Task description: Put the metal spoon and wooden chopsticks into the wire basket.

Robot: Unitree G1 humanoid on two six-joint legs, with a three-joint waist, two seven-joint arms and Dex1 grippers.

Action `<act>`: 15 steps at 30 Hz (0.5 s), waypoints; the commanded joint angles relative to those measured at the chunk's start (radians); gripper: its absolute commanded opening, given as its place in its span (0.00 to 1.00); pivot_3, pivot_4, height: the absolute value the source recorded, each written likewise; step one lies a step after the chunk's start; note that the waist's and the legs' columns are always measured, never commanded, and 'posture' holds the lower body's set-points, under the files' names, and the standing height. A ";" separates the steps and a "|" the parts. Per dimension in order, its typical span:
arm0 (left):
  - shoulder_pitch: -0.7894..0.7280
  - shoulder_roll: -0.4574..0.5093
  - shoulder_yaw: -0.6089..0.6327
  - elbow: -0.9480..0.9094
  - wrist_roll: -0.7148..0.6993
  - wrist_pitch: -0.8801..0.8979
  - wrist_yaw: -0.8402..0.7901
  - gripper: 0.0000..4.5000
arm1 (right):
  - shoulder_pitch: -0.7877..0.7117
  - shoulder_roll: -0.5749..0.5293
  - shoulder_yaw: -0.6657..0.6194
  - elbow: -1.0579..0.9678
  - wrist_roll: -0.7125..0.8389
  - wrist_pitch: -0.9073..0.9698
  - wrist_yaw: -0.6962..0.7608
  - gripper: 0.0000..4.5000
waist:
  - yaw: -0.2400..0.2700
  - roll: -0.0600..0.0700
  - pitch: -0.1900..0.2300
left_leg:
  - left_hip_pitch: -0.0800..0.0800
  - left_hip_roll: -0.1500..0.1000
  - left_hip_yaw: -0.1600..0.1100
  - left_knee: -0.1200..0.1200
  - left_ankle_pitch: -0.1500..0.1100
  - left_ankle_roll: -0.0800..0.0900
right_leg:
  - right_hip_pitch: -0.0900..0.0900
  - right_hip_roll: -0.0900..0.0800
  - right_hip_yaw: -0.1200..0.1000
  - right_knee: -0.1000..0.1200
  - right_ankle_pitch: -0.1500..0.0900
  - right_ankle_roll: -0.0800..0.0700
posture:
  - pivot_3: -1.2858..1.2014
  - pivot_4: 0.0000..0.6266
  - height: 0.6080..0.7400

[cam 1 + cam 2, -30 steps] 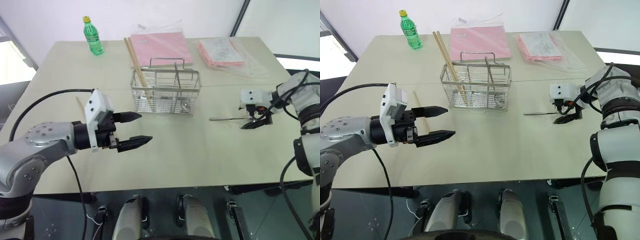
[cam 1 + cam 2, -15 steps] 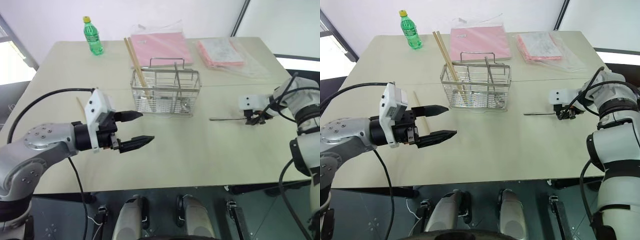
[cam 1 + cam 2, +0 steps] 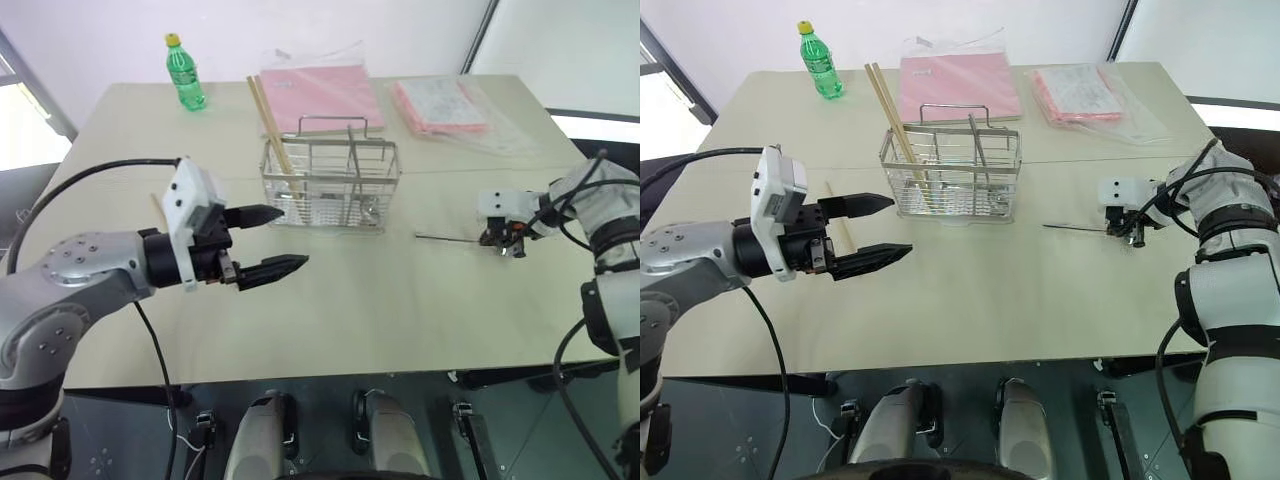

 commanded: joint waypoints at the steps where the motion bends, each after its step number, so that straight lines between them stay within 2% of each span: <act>1: -0.025 0.019 0.050 0.021 0.013 -0.030 -0.002 0.93 | 0.031 -0.006 -0.051 -0.108 0.179 -0.002 0.147 0.01 | 0.000 0.000 0.000 | 0.000 0.000 0.000 0.000 0.000 0.000 | 0.000 0.000 0.000 0.000 0.000 0.000 | 0.52 0.24 0.69; 3: -0.032 0.026 0.062 0.043 0.018 -0.036 -0.012 0.93 | 0.115 -0.038 -0.007 -0.281 0.342 0.073 0.152 0.01 | 0.002 0.000 0.000 | 0.000 0.000 0.000 0.000 0.000 0.000 | 0.000 0.000 0.000 0.000 0.000 0.000 | 0.52 0.24 0.69; 5: -0.047 0.042 0.064 0.074 0.036 -0.048 -0.032 0.93 | 0.248 -0.117 0.021 -0.640 0.600 0.299 0.152 0.01 | 0.011 0.000 0.000 | 0.000 0.001 -0.001 0.000 0.000 0.000 | 0.000 0.000 0.000 0.000 0.000 0.000 | 0.52 0.24 0.69; 7: -0.066 0.053 0.059 0.102 0.054 -0.058 -0.051 0.93 | 0.334 -0.171 -0.008 -0.905 0.770 0.504 0.152 0.01 | 0.013 0.002 0.001 | 0.000 0.001 -0.001 0.001 0.000 0.000 | 0.000 -0.001 0.000 0.002 0.000 0.000 | 0.52 0.24 0.69; 10: -0.104 0.054 0.044 0.138 0.080 -0.076 -0.072 0.93 | 0.384 -0.181 -0.117 -1.098 0.888 0.694 0.131 0.01 | 0.007 0.001 0.001 | 0.000 0.001 -0.001 0.001 0.000 0.000 | 0.000 -0.002 -0.001 0.001 0.000 0.000 | 0.52 0.24 0.69; 13: -0.143 0.043 0.028 0.167 0.095 -0.084 -0.086 0.93 | 0.342 -0.112 -0.240 -1.193 1.009 0.869 -0.013 0.01 | 0.010 0.001 0.001 | 0.000 0.001 -0.001 0.001 -0.001 0.001 | -0.001 -0.001 0.000 0.001 0.000 0.000 | 0.52 0.24 0.69; 15: -0.158 0.036 0.009 0.179 0.113 -0.093 -0.098 0.93 | 0.241 -0.014 -0.307 -1.175 1.054 0.968 -0.179 0.01 | 0.006 0.001 0.001 | 0.000 0.001 -0.001 0.001 -0.001 0.001 | -0.001 -0.001 0.000 0.001 0.000 0.000 | 0.52 0.24 0.69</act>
